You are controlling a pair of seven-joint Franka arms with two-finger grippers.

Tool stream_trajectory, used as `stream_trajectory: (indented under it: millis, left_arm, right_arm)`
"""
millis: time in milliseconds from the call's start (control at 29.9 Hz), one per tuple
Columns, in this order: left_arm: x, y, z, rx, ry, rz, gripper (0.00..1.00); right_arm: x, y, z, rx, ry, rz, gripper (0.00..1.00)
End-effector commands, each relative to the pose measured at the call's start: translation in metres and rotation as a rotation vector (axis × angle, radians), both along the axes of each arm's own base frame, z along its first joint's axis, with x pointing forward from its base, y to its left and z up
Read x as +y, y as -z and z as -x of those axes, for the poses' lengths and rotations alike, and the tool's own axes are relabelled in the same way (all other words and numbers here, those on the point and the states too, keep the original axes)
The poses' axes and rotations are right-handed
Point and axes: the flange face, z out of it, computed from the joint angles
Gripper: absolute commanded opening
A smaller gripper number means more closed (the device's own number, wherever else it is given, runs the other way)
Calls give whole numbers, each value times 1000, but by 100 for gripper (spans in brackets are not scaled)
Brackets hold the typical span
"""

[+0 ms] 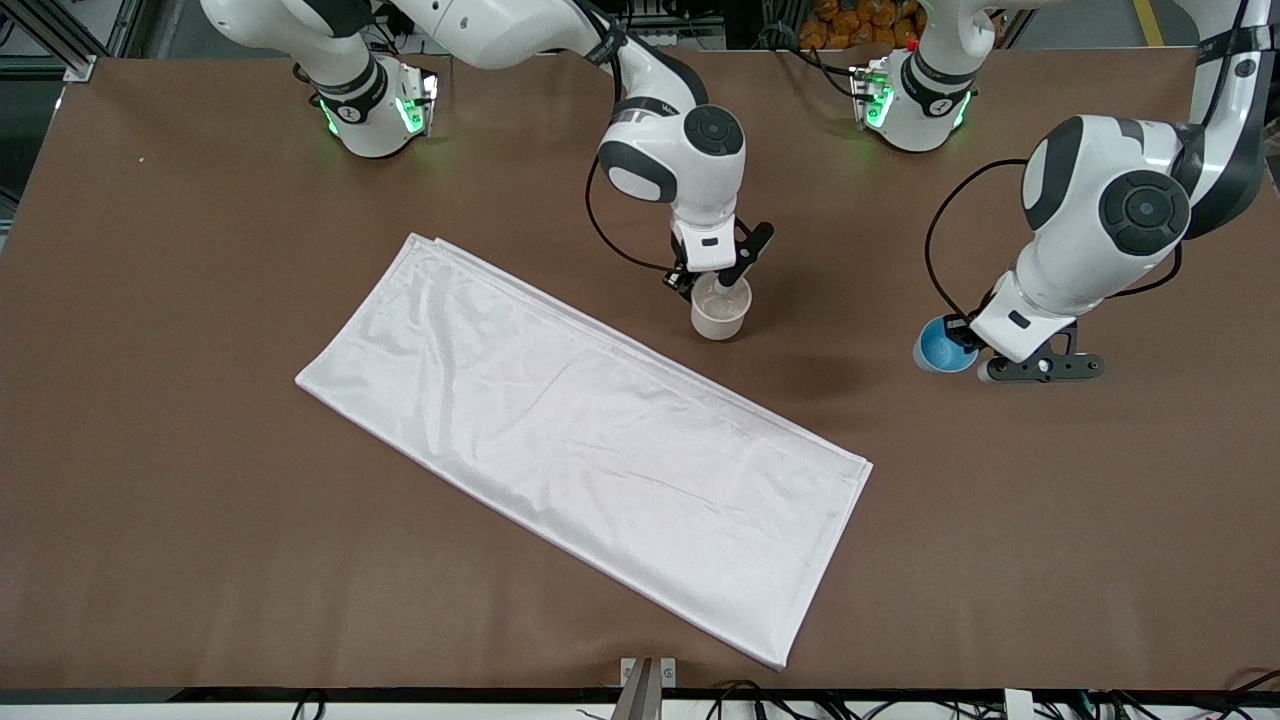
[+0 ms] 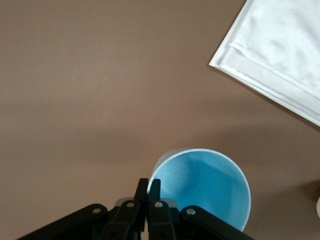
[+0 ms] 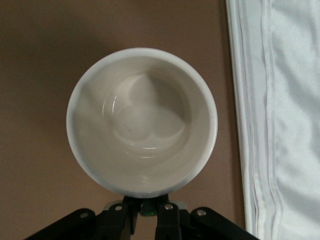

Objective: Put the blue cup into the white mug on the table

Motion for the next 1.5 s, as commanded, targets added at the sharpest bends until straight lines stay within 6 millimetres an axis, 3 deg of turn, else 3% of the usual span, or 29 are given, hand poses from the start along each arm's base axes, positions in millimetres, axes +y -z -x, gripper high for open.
stream_trajectory:
  millis: [0,100,134,167,200,234,501,601,702,869,1002,1269,1470]
  left_arm:
    - [2,-7,5,-12,21,-8,0]
    - [2,-8,5,-13,21,-8,0]
    - [2,-8,5,-13,21,-8,0]
    - [2,-8,5,-13,21,-8,0]
    - [1,-8,5,-15,22,-7,0]
    - [1,-8,5,-13,22,-8,0]
    - [-2,-6,6,-10,28,-7,0]
    - [-6,-8,8,-13,34,-6,0]
    - [-9,-6,11,-7,38,-5,0]
    - [-15,-2,21,23,20,31,0]
    - [-34,-2,30,36,12,66,0]
    - [-98,0,48,62,-74,121,0]
    - [-151,11,69,87,-127,114,0]
  right_arm:
    - [4,0,2,-15,-1,0,2]
    - [3,5,2,-10,5,5,9]
    - [3,5,2,-10,8,6,14]
    - [3,5,2,-9,10,5,26]
    - [3,5,2,-10,11,6,48]
    - [3,5,2,-12,8,7,99]
    - [3,2,2,-6,19,0,100]
    - [9,-9,10,2,36,-15,100]
    - [20,-30,26,12,57,-53,100]
    - [23,-61,35,32,88,-57,100]
    - [18,-97,27,28,100,-53,100]
    - [-26,-174,-17,19,166,-95,100]
    - [-99,-247,-63,14,229,-88,100]
